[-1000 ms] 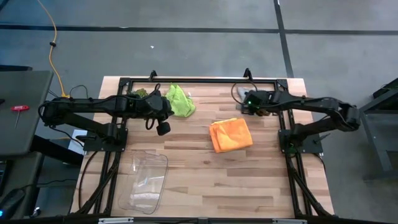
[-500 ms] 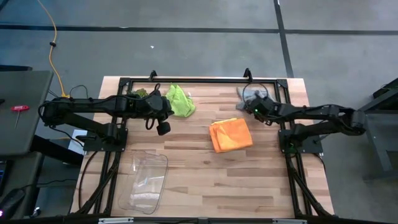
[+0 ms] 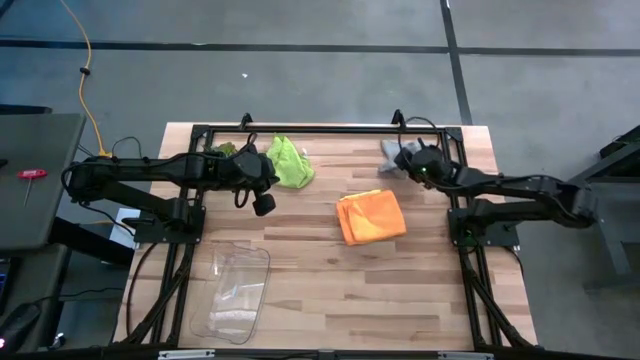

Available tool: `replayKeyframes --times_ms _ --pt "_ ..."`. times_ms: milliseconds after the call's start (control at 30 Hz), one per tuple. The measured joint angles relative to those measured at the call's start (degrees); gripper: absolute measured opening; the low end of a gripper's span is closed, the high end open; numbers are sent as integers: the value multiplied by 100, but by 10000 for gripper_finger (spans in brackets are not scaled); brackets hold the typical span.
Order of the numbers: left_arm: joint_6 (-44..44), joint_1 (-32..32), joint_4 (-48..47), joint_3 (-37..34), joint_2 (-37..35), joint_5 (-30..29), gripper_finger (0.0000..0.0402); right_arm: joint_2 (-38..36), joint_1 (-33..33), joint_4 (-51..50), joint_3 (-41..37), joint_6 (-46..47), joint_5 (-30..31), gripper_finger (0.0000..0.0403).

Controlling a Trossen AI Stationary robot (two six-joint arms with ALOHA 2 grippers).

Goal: Fold microfiber towels
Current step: Fold the light blue towel

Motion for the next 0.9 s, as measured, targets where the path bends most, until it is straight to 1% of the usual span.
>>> replayKeyframes --times_ms 133,400,533,667,733,800,900 --pt "0 -1 1 0 1 -20 0 -23 -12 573 0 -820 -249 228" --pt "0 0 61 0 2 -76 0 -21 3 648 0 -1181 -786 228" --pt "-187 0 735 0 89 -173 0 -21 5 446 0 -1126 -825 228" --pt "-343 -4 1378 7 262 -33 0 -64 185 453 0 -1150 -1127 228" --pt "-346 -4 1431 4 354 19 0 -161 349 459 0 -1158 -1143 228" --pt "-356 -7 1480 4 444 35 0 -315 508 254 0 -1112 -1098 228" --pt "-349 -7 1412 4 472 68 0 -493 715 -458 0 -788 -719 228"
